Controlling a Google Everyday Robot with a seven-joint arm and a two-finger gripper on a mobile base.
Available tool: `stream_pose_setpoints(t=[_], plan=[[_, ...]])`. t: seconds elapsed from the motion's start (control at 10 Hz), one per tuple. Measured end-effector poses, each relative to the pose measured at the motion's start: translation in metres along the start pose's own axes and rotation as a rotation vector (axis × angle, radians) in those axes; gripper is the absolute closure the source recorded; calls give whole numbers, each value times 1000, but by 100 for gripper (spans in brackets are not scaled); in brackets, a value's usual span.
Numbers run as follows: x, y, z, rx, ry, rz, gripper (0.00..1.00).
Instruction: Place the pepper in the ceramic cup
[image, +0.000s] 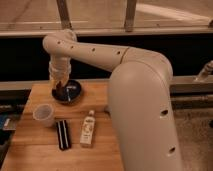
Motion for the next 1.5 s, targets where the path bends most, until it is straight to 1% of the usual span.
stream_pose_setpoints(t=[0.2,0.5,0.9,1.0,1.2,1.3,1.5], plan=[[1,0,2,-5,-2,-2,100],[7,29,11,-53,-23,-41,100],[8,62,14,-102,-47,-89,100],[10,70,16,-114,-42,-95,100],[22,92,31,-147,1,-101,100],[28,97,38,-162,18,-93,100],[40,98,57,-197,62,-54,100]])
